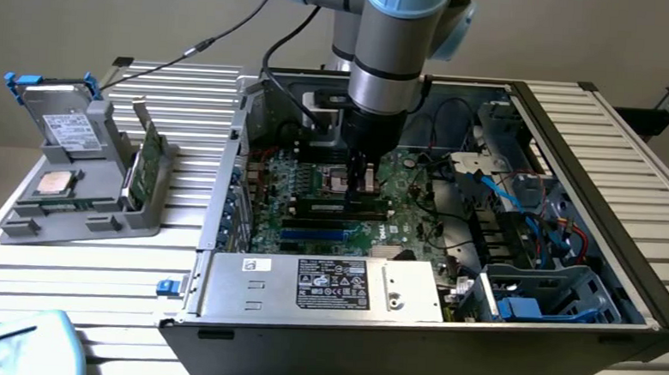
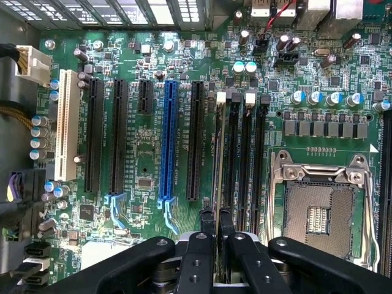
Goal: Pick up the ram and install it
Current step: 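Insert the ram into the slot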
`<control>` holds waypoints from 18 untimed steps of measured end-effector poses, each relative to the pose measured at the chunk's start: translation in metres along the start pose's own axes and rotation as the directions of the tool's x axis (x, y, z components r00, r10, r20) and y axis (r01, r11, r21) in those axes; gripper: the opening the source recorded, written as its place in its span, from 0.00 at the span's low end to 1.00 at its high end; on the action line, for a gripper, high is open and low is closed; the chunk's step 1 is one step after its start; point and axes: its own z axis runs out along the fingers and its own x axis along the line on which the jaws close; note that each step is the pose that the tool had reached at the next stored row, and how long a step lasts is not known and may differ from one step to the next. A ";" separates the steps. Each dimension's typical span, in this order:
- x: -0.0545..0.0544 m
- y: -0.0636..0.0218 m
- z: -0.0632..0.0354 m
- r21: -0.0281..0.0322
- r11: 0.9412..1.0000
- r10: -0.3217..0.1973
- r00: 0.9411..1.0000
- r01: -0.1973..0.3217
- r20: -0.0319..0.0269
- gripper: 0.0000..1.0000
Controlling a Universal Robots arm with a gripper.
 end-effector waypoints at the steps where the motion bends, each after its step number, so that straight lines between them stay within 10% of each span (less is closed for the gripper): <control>1: 0.000 0.0000 0.0002 0.000 1.000 0.002 1.000 -0.002 0.000 0.14; 18: -0.001 -0.0001 0.0009 -0.002 1.000 0.030 1.000 -0.030 0.003 0.14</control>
